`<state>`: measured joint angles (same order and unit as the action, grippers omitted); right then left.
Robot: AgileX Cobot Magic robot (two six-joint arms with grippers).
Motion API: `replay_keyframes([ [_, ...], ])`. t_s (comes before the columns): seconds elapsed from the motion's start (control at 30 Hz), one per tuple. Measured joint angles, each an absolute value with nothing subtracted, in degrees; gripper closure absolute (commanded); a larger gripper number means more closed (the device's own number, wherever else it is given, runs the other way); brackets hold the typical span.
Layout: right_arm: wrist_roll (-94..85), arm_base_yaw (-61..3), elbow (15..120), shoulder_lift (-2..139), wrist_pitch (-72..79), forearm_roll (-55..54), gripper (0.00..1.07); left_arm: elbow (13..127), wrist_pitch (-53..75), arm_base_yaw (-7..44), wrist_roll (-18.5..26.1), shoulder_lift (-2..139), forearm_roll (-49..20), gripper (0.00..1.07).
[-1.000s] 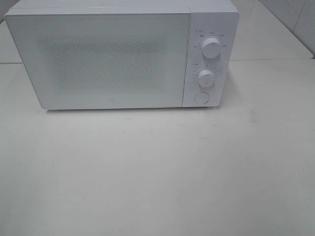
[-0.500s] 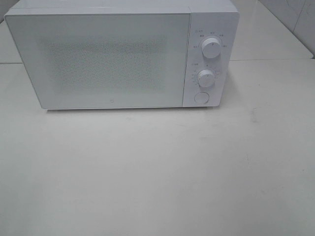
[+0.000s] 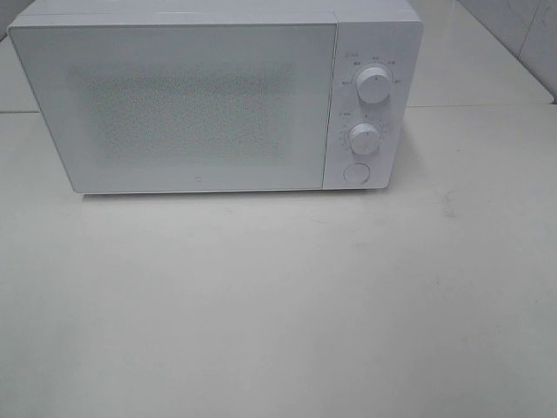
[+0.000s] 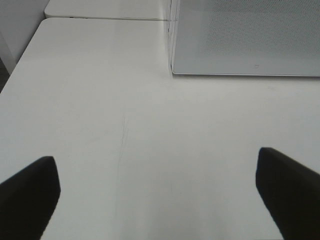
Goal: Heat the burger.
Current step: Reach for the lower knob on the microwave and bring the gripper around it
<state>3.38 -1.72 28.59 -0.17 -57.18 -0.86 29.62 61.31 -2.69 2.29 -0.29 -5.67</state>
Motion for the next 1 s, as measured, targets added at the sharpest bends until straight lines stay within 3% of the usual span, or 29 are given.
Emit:
replay_keyframes([
  [1.0, 3.4, -1.7, 28.6, -0.2, -57.2, -0.9, 0.32, 29.6, 61.3, -2.7, 2.3, -0.3, -5.7, 0.07],
])
